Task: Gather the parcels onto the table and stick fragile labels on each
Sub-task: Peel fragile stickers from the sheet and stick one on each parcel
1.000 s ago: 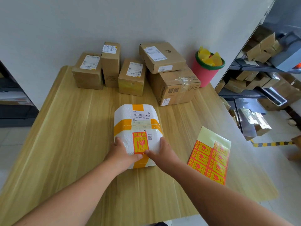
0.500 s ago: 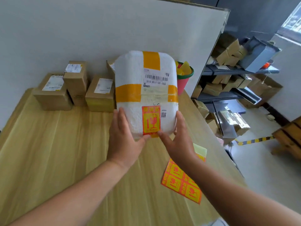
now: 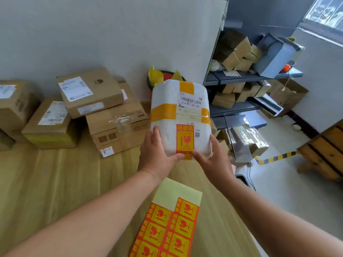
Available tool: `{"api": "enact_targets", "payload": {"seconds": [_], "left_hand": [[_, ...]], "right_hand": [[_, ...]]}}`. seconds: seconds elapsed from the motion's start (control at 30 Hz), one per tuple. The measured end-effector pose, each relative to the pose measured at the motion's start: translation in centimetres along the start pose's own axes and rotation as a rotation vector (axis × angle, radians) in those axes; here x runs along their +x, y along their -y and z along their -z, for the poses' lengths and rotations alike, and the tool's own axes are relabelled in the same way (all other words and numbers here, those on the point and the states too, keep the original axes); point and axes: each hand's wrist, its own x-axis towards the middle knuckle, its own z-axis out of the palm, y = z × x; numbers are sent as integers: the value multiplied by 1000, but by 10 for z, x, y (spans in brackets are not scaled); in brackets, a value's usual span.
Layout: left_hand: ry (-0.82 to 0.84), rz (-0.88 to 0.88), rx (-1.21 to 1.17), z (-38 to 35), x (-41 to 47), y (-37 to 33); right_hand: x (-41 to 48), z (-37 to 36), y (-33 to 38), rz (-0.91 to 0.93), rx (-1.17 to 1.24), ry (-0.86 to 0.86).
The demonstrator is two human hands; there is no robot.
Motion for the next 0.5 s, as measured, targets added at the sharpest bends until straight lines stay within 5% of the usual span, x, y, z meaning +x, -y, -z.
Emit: {"api": "enact_targets", "payload": {"seconds": [0.5], "left_hand": [[235, 309, 36, -74, 60, 22]], "right_hand": [[83, -9, -43, -192, -4, 322]]}}
